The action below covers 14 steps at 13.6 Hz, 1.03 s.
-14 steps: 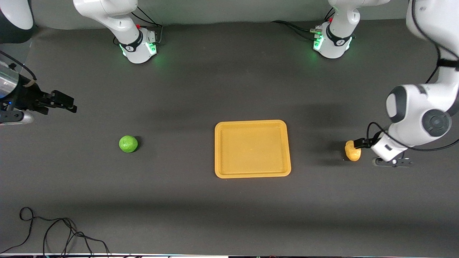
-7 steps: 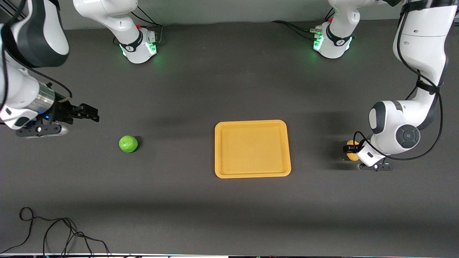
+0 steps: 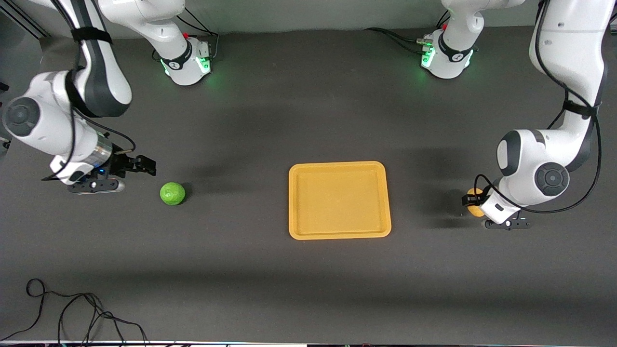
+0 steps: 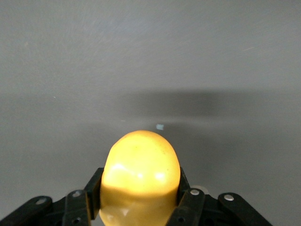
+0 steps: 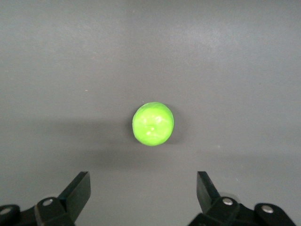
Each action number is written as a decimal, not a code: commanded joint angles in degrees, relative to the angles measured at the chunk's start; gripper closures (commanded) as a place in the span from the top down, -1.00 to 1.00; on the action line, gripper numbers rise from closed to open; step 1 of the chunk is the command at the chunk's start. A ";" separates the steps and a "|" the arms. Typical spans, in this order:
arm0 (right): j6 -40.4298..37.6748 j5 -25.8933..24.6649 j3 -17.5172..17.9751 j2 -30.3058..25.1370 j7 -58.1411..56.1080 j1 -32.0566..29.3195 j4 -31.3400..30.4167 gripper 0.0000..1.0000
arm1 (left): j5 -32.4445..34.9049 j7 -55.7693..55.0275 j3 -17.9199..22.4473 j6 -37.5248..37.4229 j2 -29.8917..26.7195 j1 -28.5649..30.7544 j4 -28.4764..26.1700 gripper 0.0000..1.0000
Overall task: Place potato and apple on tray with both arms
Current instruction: 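Carry the potato toward the tray while the right gripper reaches the apple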
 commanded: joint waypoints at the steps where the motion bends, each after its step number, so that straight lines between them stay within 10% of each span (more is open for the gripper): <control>1: 6.38 -0.30 -0.02 1.20 0.45 0.01 -4.78 1.00 | -0.51 -9.96 -0.91 -9.10 -5.08 -6.30 3.00 -0.70; 6: 14.37 -0.39 -0.10 9.10 0.36 -0.25 -4.70 1.00 | -0.51 -25.09 -7.59 -13.27 -2.55 -13.34 8.63 -0.68; 14: 21.06 0.05 -0.10 16.94 1.15 -0.34 -4.08 0.99 | 0.63 -33.20 -7.86 0.18 10.47 -20.73 11.36 -0.56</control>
